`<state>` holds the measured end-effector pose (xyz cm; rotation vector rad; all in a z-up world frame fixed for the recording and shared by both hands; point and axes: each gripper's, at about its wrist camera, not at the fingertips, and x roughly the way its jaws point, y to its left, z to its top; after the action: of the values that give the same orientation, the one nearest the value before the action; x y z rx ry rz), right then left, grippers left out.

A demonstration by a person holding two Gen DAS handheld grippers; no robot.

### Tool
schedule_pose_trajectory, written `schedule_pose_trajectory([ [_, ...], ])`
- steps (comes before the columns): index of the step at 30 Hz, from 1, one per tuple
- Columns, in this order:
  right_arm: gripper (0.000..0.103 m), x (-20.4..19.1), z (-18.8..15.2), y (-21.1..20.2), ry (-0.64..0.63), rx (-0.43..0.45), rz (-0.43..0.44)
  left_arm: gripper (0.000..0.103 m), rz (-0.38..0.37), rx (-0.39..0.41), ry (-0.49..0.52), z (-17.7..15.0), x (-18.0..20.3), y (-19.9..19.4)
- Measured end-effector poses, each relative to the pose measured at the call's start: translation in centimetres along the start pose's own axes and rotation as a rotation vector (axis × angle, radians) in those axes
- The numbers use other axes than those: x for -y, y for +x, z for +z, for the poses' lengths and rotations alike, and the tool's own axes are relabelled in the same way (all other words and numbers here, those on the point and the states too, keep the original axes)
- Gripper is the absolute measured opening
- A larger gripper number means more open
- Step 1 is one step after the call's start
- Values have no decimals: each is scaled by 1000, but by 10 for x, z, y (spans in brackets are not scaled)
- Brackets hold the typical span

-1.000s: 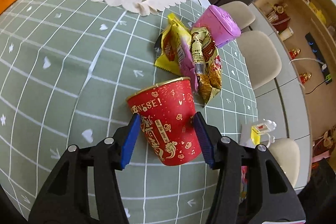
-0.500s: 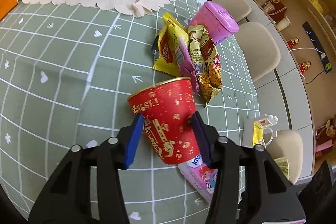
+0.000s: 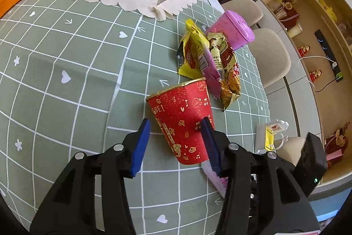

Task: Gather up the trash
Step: 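Grasp the pink Kleenex tissue pack with the right gripper while the left holds the cup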

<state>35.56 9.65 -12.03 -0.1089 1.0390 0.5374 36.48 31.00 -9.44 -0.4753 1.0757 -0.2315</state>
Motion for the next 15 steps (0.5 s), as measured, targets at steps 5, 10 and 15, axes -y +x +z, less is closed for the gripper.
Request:
schedule_pose_trajectory([
  [5, 36, -16, -7, -1, -66, -1, 2, 46, -3, 4, -3, -1, -2, -2],
  [10, 8, -30, -12, -11, -104, 6, -66, 49, -45, 9, -35, 3, -3, -1],
  [15, 8, -25, -11, -29, -51, 49, -80, 50, -22, -1, -37, 12, 10, 15],
])
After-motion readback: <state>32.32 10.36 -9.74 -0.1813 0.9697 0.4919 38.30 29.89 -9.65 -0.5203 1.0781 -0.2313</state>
